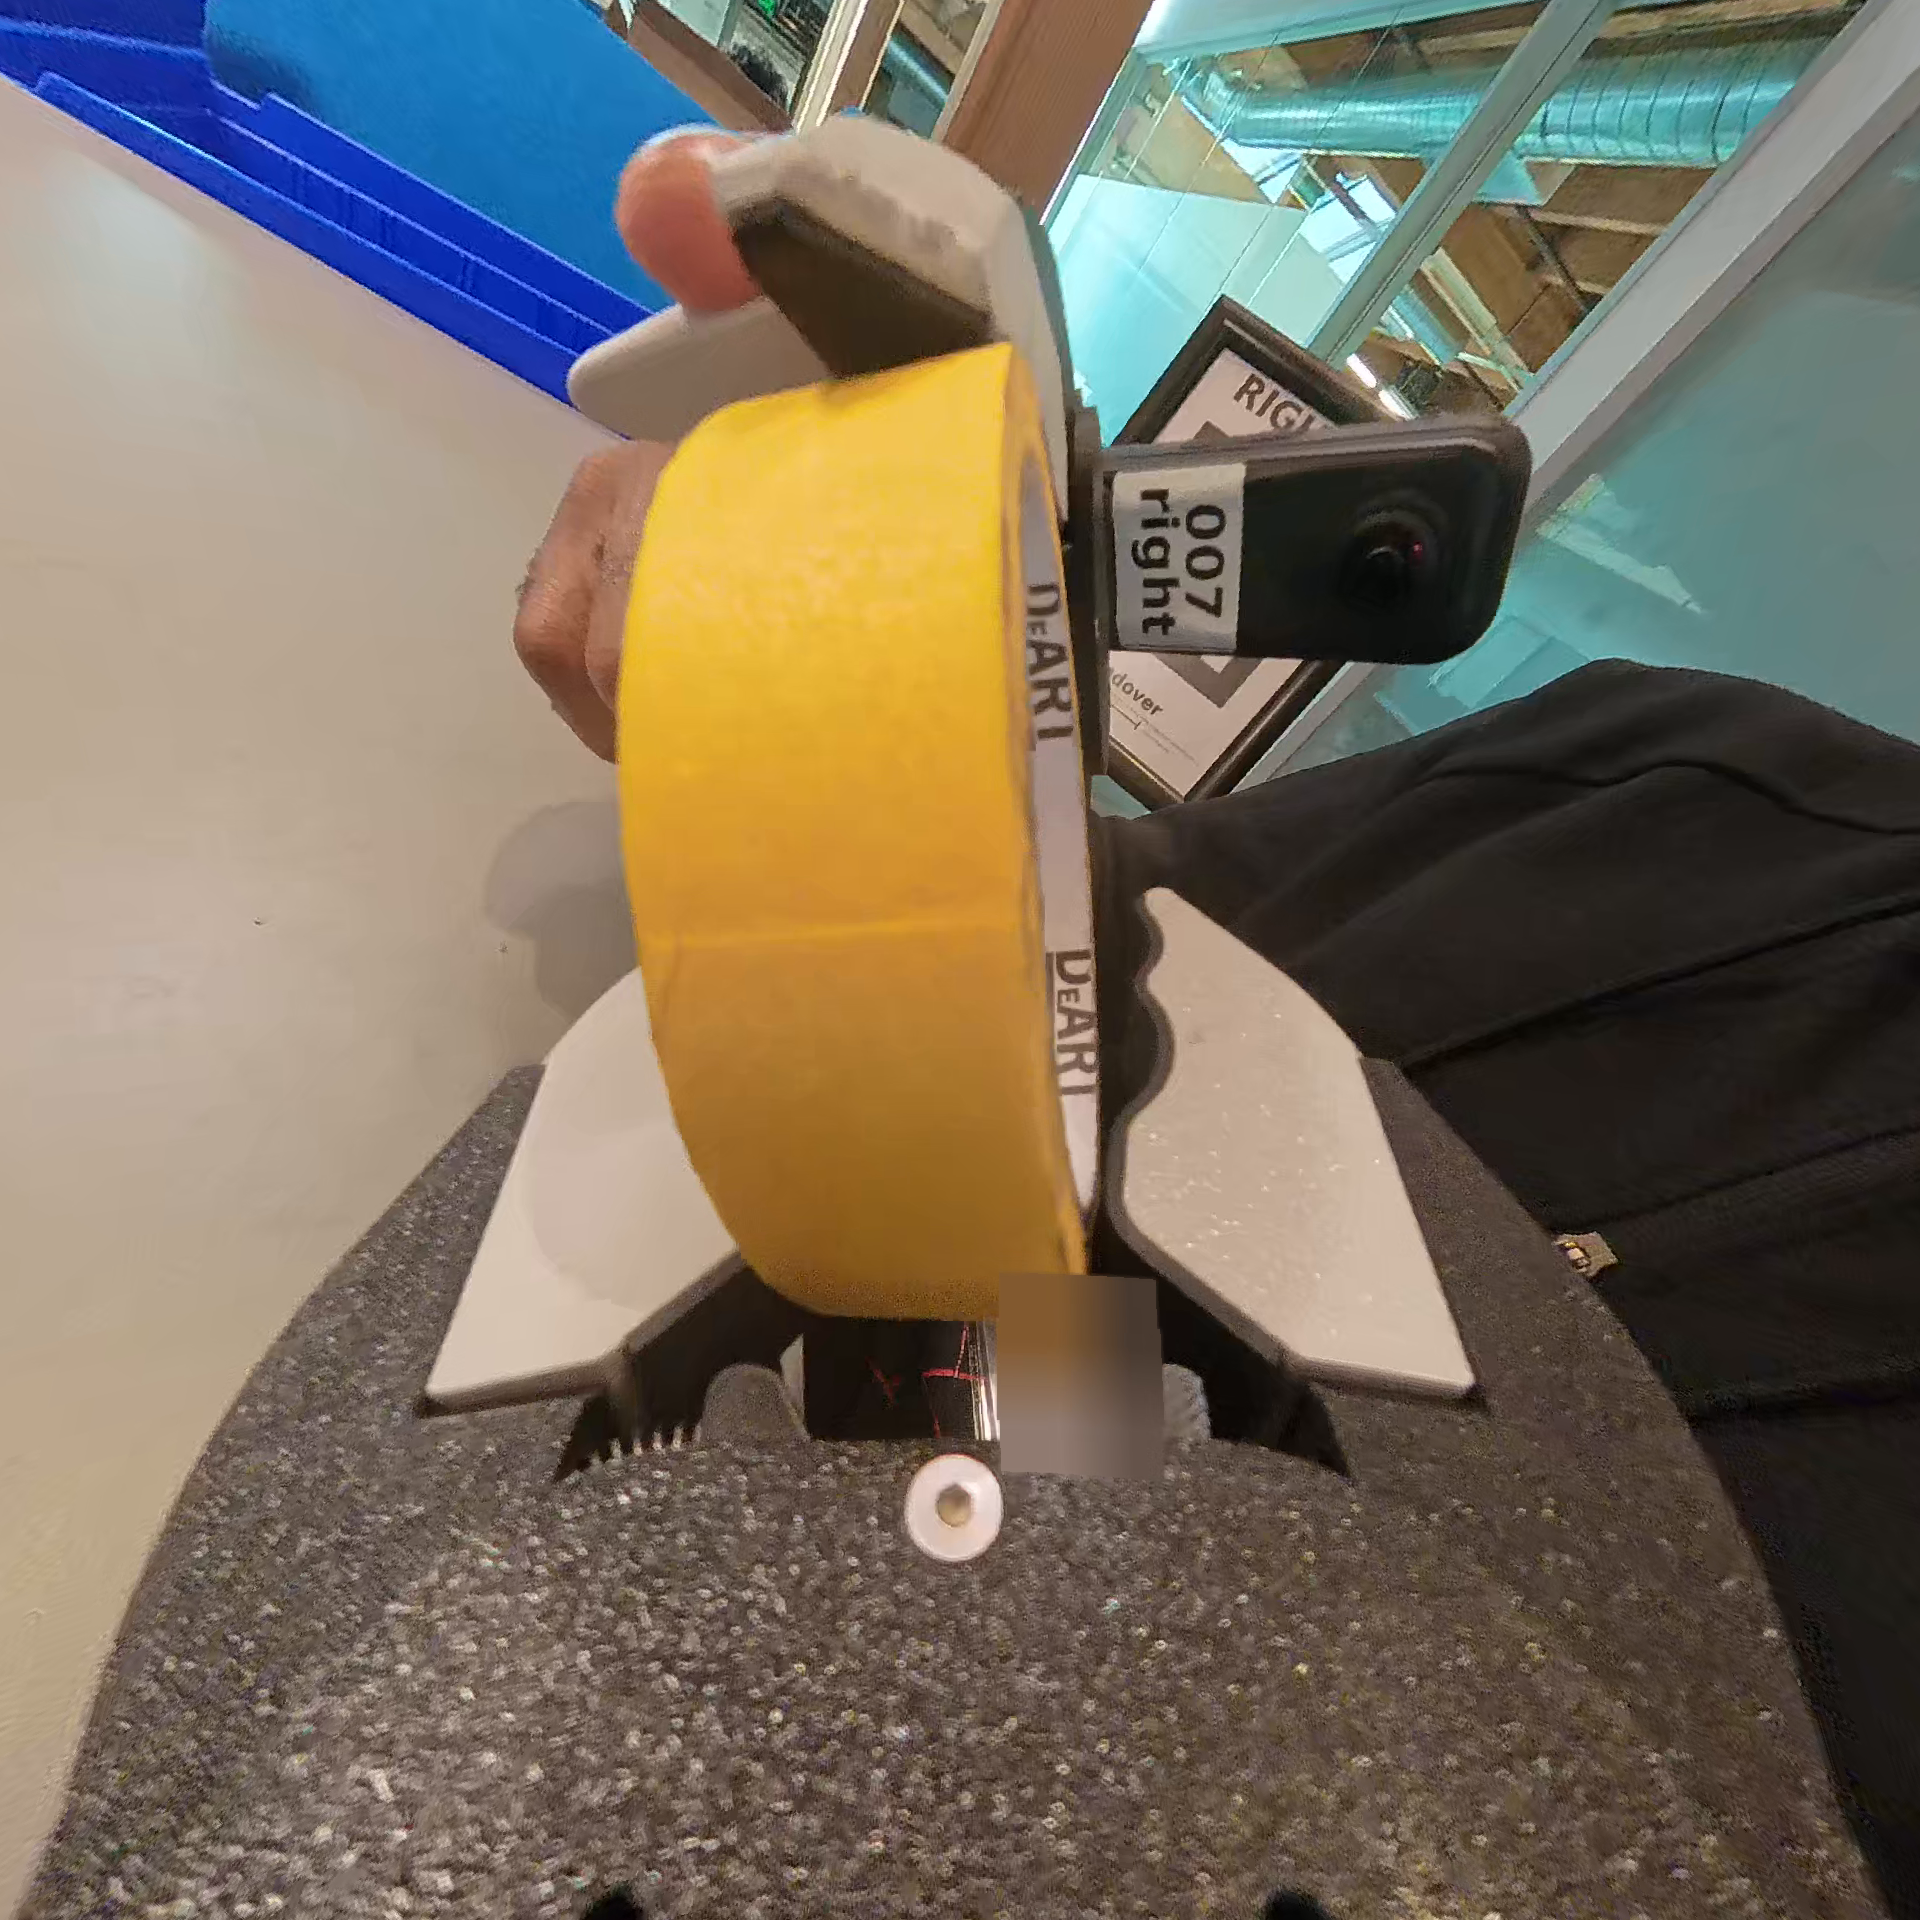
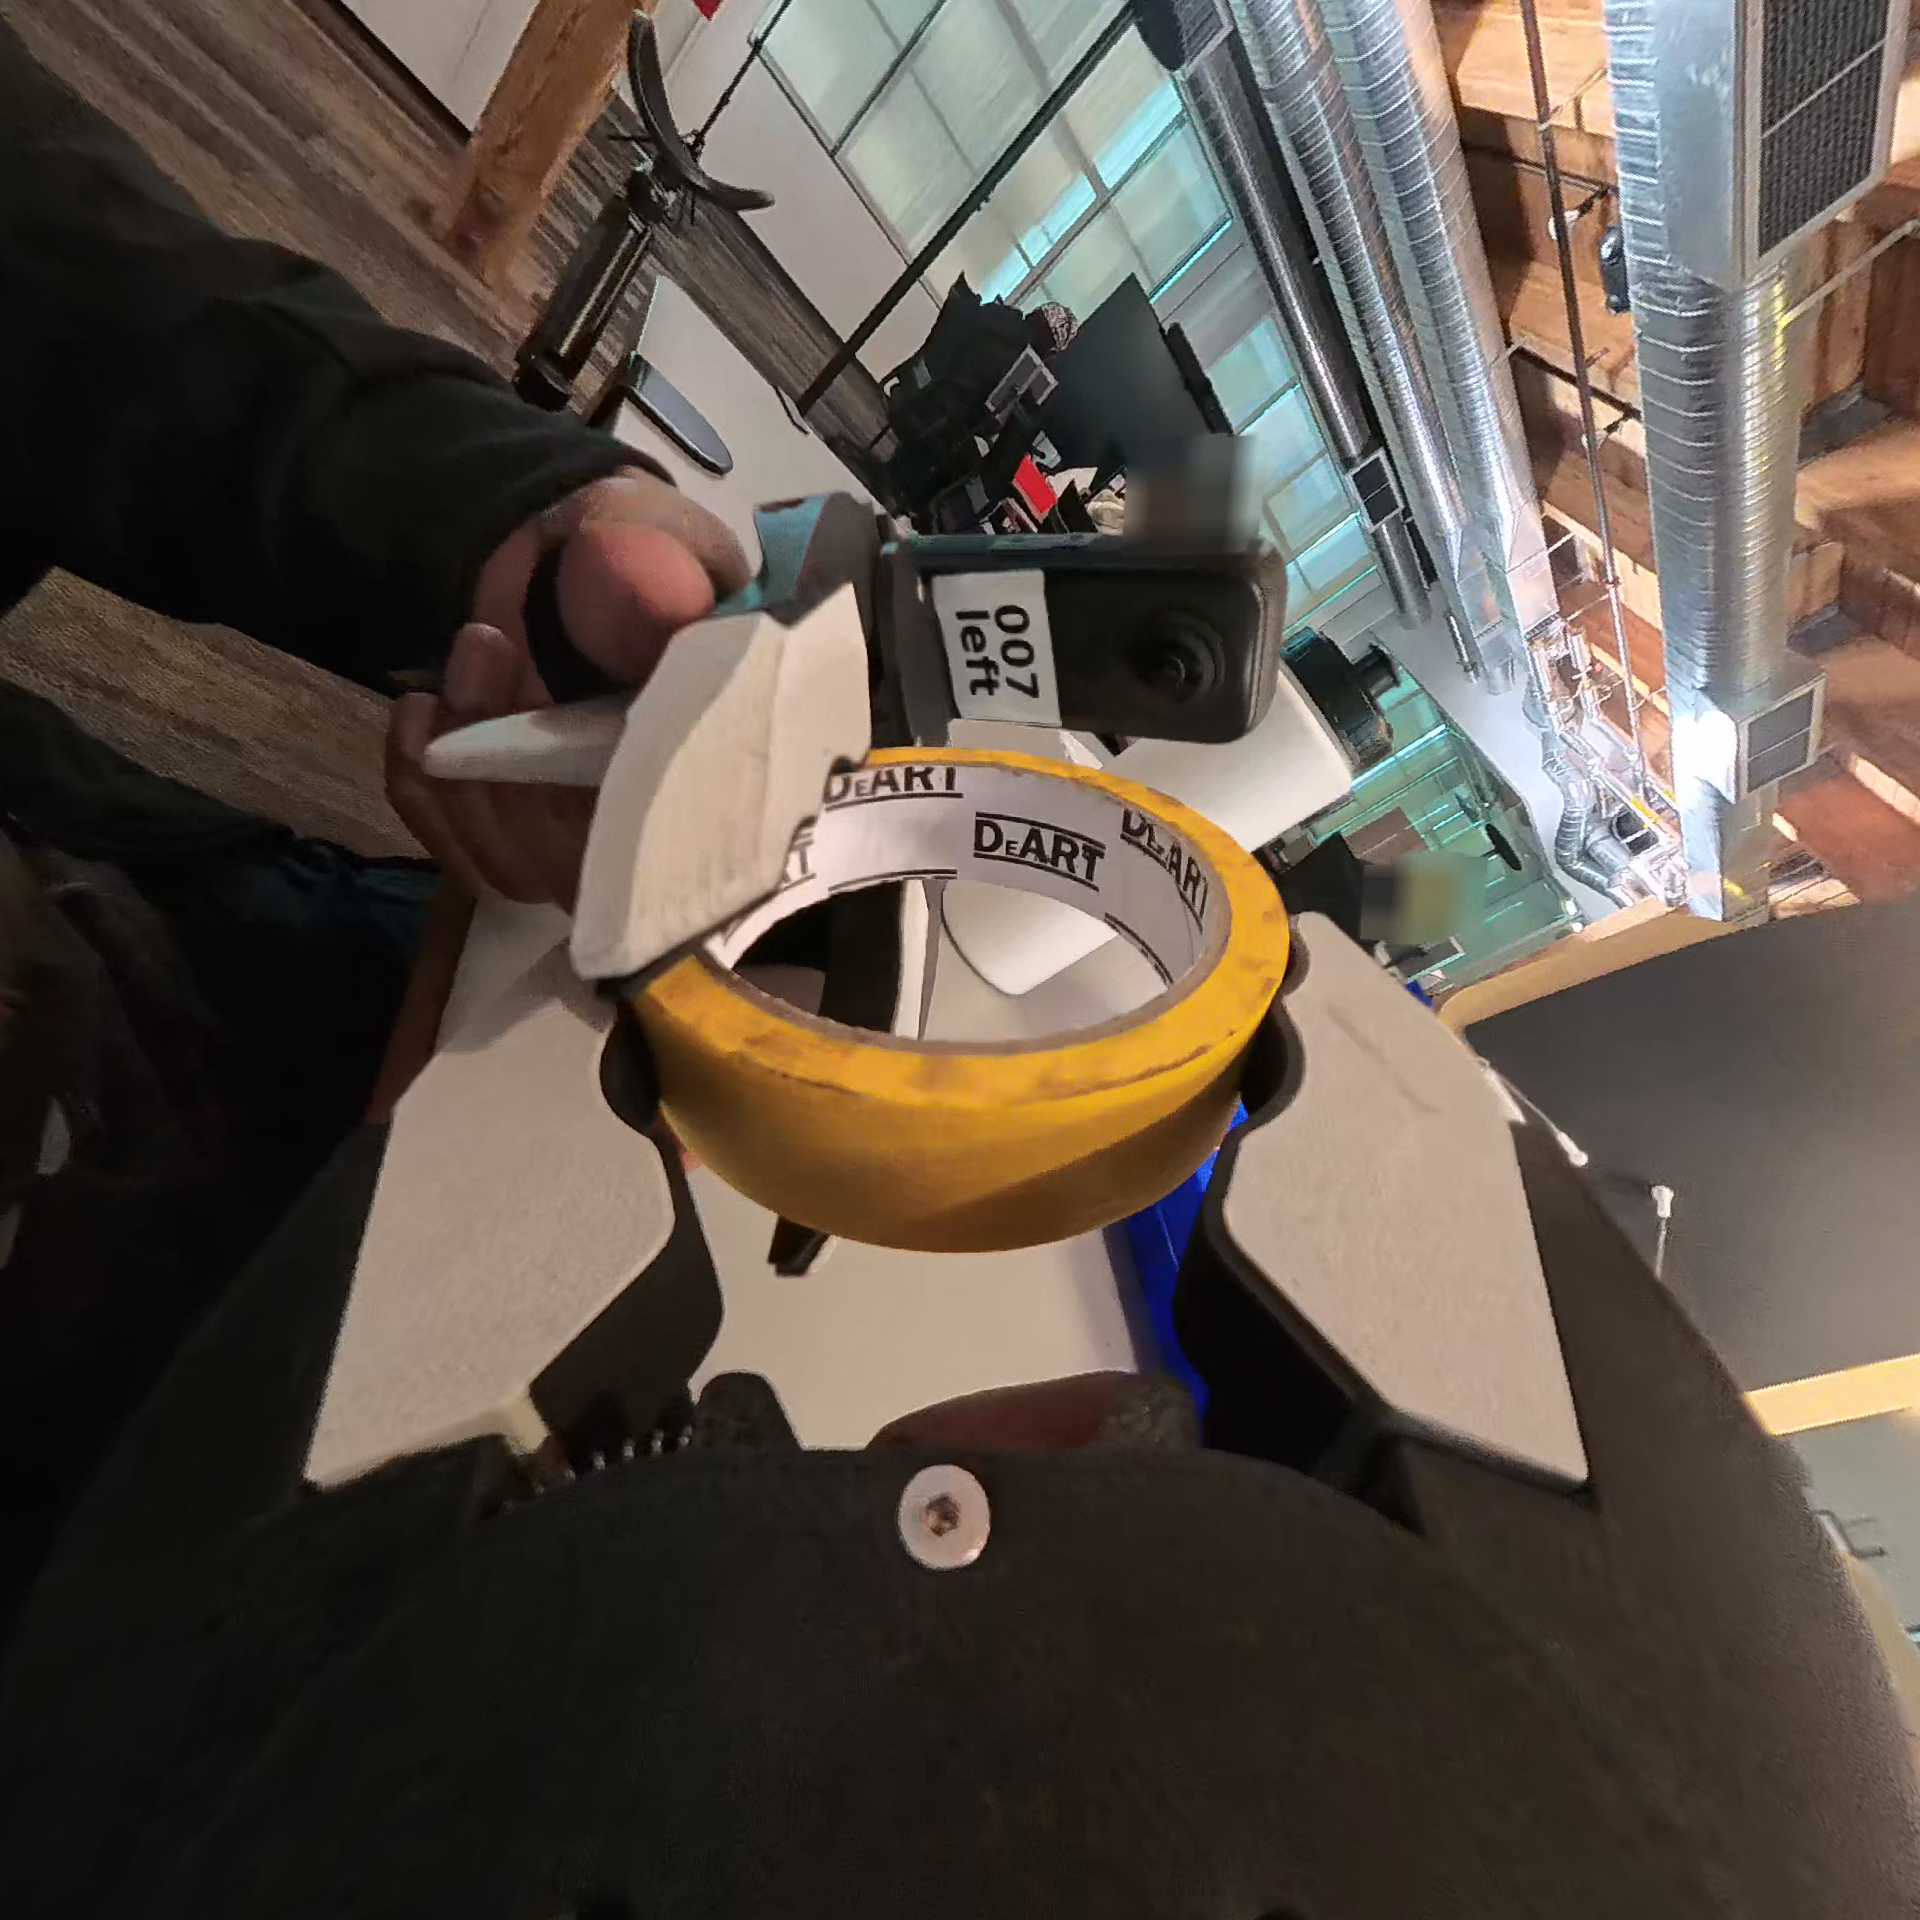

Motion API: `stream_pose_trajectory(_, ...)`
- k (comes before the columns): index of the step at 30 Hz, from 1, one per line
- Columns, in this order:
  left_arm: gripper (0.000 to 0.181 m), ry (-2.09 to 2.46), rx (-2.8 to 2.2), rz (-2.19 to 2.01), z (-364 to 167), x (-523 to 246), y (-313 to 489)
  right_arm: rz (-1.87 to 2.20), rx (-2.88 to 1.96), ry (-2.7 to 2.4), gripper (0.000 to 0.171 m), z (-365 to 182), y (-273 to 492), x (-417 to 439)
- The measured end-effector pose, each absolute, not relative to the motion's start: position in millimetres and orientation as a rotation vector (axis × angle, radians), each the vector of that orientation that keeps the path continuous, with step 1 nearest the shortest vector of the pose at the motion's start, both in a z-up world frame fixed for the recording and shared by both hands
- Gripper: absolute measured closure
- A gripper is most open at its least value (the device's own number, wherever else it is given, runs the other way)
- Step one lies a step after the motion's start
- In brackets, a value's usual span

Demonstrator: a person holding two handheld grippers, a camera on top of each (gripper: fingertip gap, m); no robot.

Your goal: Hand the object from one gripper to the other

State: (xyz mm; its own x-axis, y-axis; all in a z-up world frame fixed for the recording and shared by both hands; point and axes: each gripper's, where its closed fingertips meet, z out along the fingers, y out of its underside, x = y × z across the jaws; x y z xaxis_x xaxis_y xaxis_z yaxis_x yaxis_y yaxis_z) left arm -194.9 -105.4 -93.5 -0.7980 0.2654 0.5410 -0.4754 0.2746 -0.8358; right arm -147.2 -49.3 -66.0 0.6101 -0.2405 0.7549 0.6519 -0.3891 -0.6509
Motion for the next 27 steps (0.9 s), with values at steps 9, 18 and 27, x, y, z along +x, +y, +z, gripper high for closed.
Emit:
stream_pose_trajectory(9,0.123,-1.888,0.253,1.675,-85,-178,-103,-1.049,-1.766,-0.295,0.062,-71,-53,-136)
stream_pose_trajectory(18,0.123,-1.867,0.244,1.927,-66,-151,-88,-0.583,-1.669,-0.093,0.084,-56,-76,-143)
stream_pose_trajectory(27,0.123,-2.034,-0.078,2.091,-62,-171,-88,-0.218,-1.426,0.124,0.101,-19,-81,-142)
